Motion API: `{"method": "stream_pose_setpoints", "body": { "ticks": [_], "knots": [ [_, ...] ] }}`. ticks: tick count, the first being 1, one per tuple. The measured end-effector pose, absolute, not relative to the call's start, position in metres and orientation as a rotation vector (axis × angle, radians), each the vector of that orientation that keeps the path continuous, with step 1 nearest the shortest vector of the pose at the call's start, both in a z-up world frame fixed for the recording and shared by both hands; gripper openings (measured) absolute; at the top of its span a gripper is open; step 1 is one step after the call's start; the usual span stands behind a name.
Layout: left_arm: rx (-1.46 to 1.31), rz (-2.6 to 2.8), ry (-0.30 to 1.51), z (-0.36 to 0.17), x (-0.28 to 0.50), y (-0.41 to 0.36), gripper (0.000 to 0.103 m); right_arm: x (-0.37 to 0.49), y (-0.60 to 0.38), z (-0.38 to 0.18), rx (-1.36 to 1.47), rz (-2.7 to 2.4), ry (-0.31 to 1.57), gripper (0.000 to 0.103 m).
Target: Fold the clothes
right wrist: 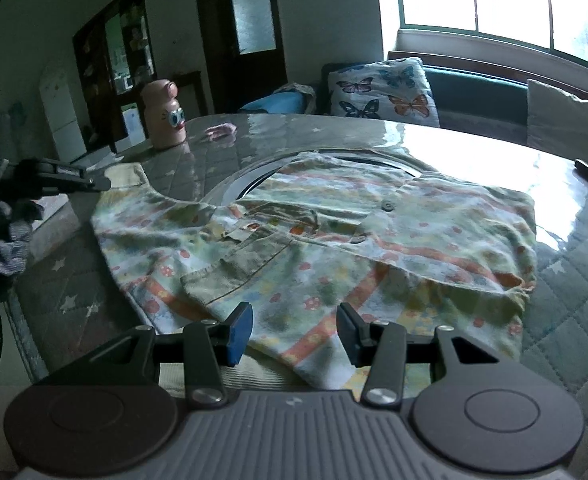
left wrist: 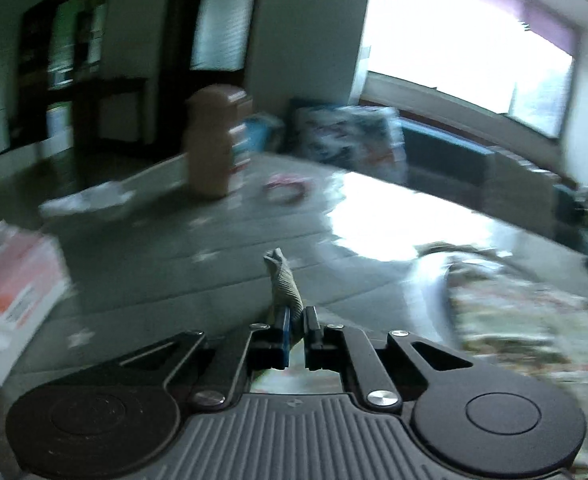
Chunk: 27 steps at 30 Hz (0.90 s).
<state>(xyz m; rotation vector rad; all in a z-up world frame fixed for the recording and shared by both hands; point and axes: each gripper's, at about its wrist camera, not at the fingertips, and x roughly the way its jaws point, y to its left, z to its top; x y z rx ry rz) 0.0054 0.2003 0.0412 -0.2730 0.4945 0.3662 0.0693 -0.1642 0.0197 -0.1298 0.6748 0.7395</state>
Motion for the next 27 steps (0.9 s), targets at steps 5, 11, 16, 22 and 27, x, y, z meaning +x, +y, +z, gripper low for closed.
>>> {"method": "stream_pose_setpoints", "body": {
  "ticks": [5,11,16,22,27],
  "knots": [
    [-0.267,0.15,0.467,0.066,0.009,0.144,0.006,0.073,-0.18,0.023,-0.077,0.7,0.664,0.047],
    [-0.248,-0.103,0.457,0.078,0.017,0.072,0.006,0.08,-0.209,0.024,0.005,0.64,0.66,0.047],
    [-0.222,-0.25,0.479,0.074,0.026,0.025,0.006,0.086,-0.234,0.025,0.082,0.599,0.667,0.047],
    [-0.181,-0.368,0.569,0.055,0.035,-0.008,0.008,0.094,-0.256,0.024,0.159,0.549,0.672,0.046],
    [-0.134,-0.416,0.625,0.04,0.03,-0.015,0.021,0.101,-0.262,0.019,0.226,0.553,0.708,0.041]
  ]
}}
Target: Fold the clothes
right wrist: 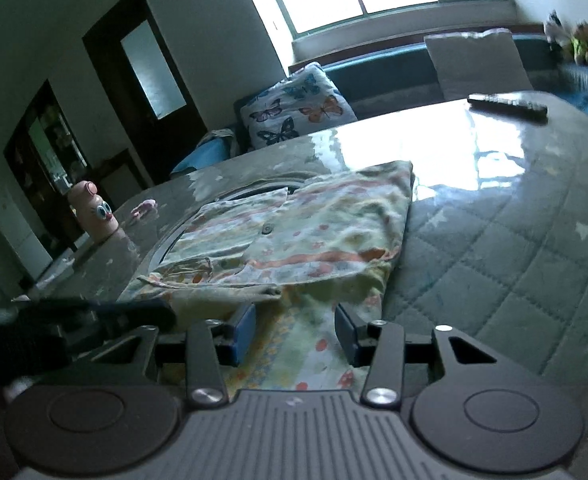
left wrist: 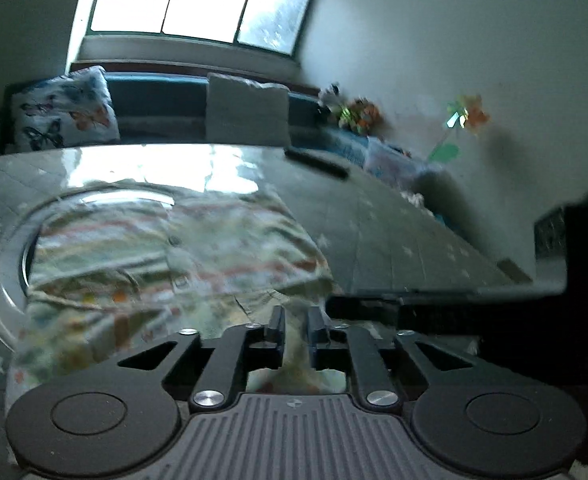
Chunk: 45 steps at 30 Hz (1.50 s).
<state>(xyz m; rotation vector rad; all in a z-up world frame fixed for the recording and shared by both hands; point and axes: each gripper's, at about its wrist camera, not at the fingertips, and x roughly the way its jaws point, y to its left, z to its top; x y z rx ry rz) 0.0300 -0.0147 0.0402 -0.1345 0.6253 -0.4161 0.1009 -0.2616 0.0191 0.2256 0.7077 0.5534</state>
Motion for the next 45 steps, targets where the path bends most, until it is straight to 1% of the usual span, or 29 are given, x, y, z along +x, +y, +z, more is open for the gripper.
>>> {"method": "stream_pose_setpoints", "body": {
  "ticks": [1,2,3,5,8,12,13,16,18,19,23,28,31,34,38,40,41,42,45],
  "knots": [
    [-0.125,-0.422,0.626,0.039,0.028,-0.013,0.028,0.102,-0.26,0.017,0.234,0.559,0.718,0.041],
    [-0.116,-0.423,0.622,0.039,0.026,-0.012,0.04,0.102,-0.259,0.016,0.24,0.564,0.726,0.041],
    [-0.104,-0.415,0.613,0.041,0.023,-0.008,0.046,0.103,-0.257,0.015,0.241,0.569,0.732,0.04],
    [-0.08,-0.395,0.592,0.044,0.018,-0.001,0.047,0.103,-0.25,0.013,0.234,0.581,0.744,0.04],
    [-0.063,-0.312,0.571,0.046,0.015,0.019,0.053,0.105,-0.24,0.009,0.217,0.598,0.763,0.038],
    [-0.076,-0.184,0.575,0.043,0.017,0.053,0.054,0.109,-0.225,0.003,0.182,0.606,0.773,0.036],
    [-0.081,-0.152,0.579,0.042,0.017,0.062,0.054,0.11,-0.222,0.001,0.172,0.606,0.775,0.036],
    [-0.071,-0.065,0.582,0.037,0.016,0.081,0.054,0.112,-0.212,-0.001,0.133,0.593,0.772,0.025],
    [-0.072,-0.022,0.592,0.033,0.016,0.094,0.055,0.111,-0.208,-0.001,0.115,0.59,0.769,0.011],
    [-0.073,-0.003,0.599,0.03,0.017,0.098,0.055,0.11,-0.206,0.0,0.106,0.587,0.767,0.008],
    [-0.074,0.044,0.626,0.019,0.019,0.113,0.055,0.106,-0.204,0.011,0.09,0.573,0.728,0.007],
    [-0.046,0.063,0.646,0.007,0.022,0.115,0.055,0.098,-0.208,0.038,0.072,0.538,0.651,0.007],
    [-0.032,0.069,0.657,0.002,0.025,0.114,0.055,0.1,-0.213,0.035,0.073,0.495,0.663,0.007],
    [-0.017,0.077,0.662,0.0,0.026,0.113,0.055,0.107,-0.215,0.015,0.076,0.476,0.73,0.007],
    [-0.008,0.077,0.641,0.01,0.027,0.114,0.054,0.108,-0.211,0.005,0.012,0.459,0.748,0.008],
    [-0.012,0.066,0.631,0.014,0.031,0.113,0.052,0.106,-0.21,0.012,-0.003,0.466,0.717,0.009],
    [-0.014,0.056,0.626,0.017,0.034,0.113,0.049,0.105,-0.21,0.016,-0.008,0.471,0.699,0.01],
    [-0.013,0.039,0.623,0.018,0.038,0.111,0.042,0.105,-0.209,0.019,-0.013,0.48,0.684,0.01],
    [0.003,-0.016,0.617,0.019,0.05,0.101,0.031,0.108,-0.201,0.023,-0.028,0.538,0.671,0.01]
  ]
}}
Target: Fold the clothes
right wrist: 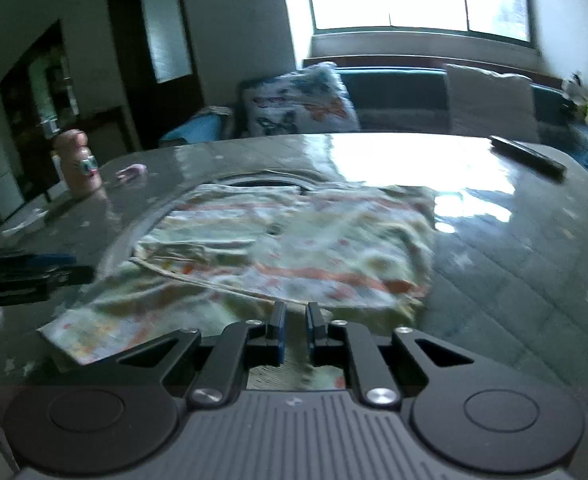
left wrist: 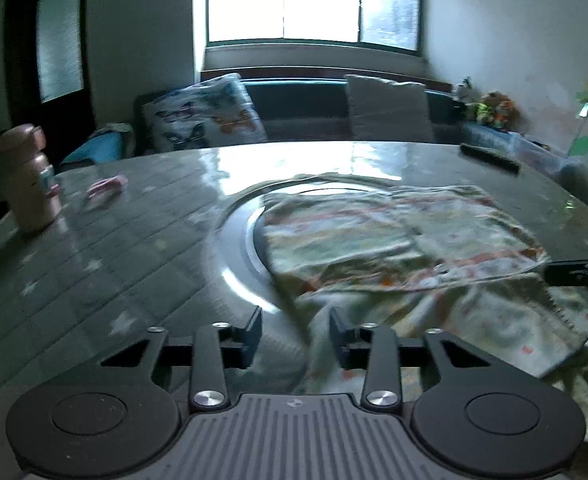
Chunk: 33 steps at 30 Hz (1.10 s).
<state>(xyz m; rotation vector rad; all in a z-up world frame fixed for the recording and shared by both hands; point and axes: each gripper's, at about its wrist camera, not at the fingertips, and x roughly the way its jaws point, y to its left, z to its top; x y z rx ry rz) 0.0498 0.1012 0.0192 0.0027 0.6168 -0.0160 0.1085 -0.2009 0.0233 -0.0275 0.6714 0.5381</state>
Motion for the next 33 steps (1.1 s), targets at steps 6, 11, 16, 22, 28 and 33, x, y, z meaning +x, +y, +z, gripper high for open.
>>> {"method": "stream_pose_setpoints", "body": {
  "ticks": [6,11,16,22,28,33],
  "knots": [
    [0.04,-0.063,0.653,0.003,0.076,0.088,0.022,0.116,-0.185,0.011,-0.069,0.599,0.705,0.01],
    [0.068,-0.045,0.656,-0.004,0.08,0.089,0.022,0.122,-0.182,0.005,-0.093,0.615,0.706,0.012],
    [0.082,-0.074,0.638,0.007,0.063,0.084,0.022,0.106,-0.183,0.016,-0.118,0.663,0.693,0.017],
    [0.139,-0.153,0.642,0.006,0.032,0.071,0.024,0.078,-0.191,0.019,-0.164,0.708,0.695,0.017],
    [0.179,-0.15,0.643,0.0,0.013,0.072,0.024,0.066,-0.214,0.011,-0.138,0.677,0.731,0.018],
    [0.267,-0.203,0.622,0.005,-0.007,0.064,0.033,0.059,-0.216,0.012,-0.159,0.678,0.718,0.018]
  ]
}}
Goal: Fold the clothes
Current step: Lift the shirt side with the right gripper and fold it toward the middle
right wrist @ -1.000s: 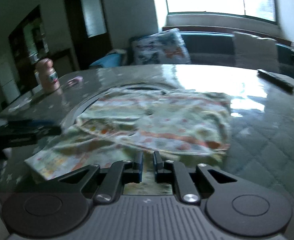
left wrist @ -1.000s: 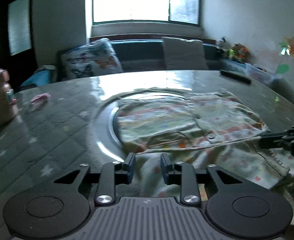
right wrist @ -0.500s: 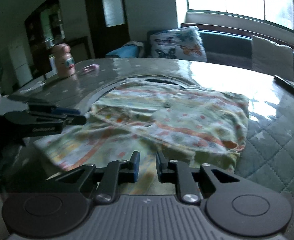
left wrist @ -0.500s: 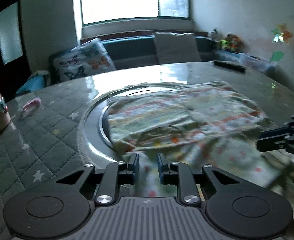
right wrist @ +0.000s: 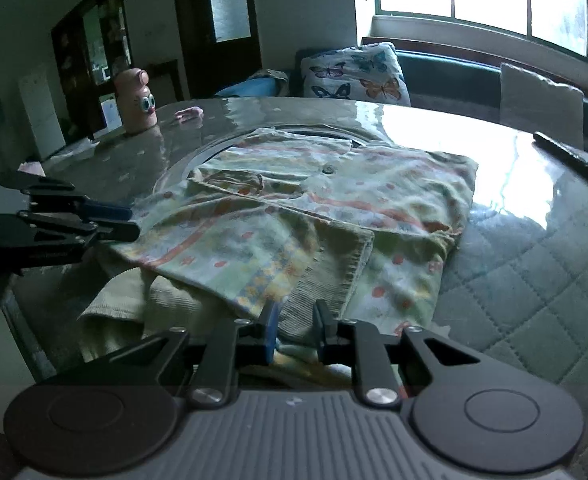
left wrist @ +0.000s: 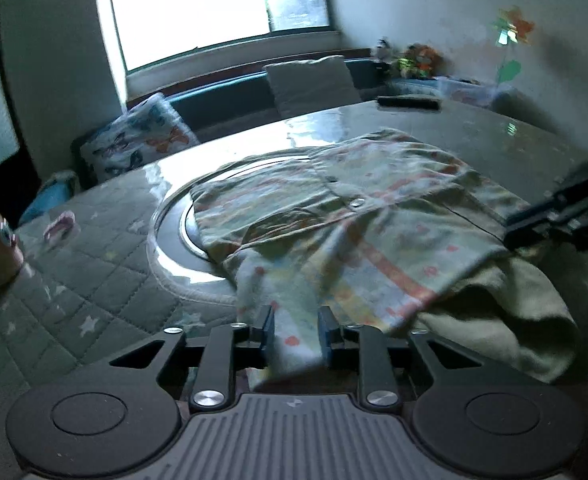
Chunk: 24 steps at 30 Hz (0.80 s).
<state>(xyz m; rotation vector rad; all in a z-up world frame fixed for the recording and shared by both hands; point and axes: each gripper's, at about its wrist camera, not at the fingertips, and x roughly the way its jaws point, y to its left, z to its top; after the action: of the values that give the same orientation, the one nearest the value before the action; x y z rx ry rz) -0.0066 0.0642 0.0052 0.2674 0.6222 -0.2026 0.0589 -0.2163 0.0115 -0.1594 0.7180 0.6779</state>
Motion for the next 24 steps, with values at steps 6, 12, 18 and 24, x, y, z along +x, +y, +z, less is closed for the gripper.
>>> {"method": "stream_pose_setpoints", "body": {
  "ticks": [6,12,18,24],
  "knots": [
    [0.453,-0.333,0.569,-0.001,-0.041,0.042,0.051,0.059,-0.223,0.017,-0.136,0.686,0.718,0.019],
    [0.559,-0.447,0.504,-0.01,-0.053,0.013,0.059,0.049,-0.229,0.025,-0.193,0.688,0.698,0.041],
    [0.543,-0.508,0.442,-0.008,-0.044,-0.003,0.053,0.029,-0.228,0.024,-0.333,0.73,0.66,0.051],
    [0.437,-0.501,0.447,0.003,-0.022,0.0,0.014,0.016,-0.222,0.022,-0.413,0.788,0.634,0.056]
  ]
}}
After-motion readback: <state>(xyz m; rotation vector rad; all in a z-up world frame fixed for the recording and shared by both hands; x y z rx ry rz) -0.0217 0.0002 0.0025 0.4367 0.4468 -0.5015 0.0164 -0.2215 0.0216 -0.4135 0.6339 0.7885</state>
